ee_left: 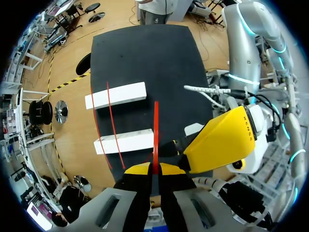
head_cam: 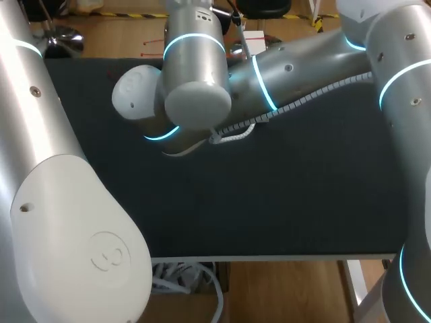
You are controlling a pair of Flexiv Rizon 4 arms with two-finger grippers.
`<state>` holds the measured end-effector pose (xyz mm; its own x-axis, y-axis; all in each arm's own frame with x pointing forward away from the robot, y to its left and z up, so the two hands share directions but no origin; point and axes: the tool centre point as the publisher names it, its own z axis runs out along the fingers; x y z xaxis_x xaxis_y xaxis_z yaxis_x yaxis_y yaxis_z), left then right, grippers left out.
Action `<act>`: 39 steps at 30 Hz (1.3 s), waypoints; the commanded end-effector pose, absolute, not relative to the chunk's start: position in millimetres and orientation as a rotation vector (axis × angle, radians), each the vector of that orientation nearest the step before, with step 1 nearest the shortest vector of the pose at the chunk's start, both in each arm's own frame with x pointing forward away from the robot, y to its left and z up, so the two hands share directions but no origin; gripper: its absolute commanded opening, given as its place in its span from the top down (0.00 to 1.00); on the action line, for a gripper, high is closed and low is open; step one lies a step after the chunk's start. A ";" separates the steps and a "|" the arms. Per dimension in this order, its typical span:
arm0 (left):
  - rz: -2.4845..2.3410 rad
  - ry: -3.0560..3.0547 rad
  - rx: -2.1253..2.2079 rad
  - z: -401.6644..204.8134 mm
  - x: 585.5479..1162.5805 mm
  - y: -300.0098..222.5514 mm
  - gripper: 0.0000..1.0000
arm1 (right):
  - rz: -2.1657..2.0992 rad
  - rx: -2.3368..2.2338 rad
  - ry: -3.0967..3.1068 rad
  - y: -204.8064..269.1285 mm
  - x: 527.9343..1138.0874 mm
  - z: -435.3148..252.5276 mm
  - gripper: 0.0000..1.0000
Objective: Grab the tape and strap the tape.
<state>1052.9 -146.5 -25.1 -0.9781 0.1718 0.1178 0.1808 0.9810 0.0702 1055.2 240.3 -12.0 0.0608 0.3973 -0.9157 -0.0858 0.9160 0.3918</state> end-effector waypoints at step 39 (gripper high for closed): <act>-0.272 -3.058 0.010 -46.2 1059.5 -124.1 1.00 | 0.371 0.258 1.475 239.8 1055.0 -9.8 0.00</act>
<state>1055.2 -120.1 -49.8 -0.9982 -0.0126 0.0593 -0.0028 0.9867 0.1627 1055.4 240.3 -12.3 0.0613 0.3976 -0.9155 -0.0863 0.9159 0.3920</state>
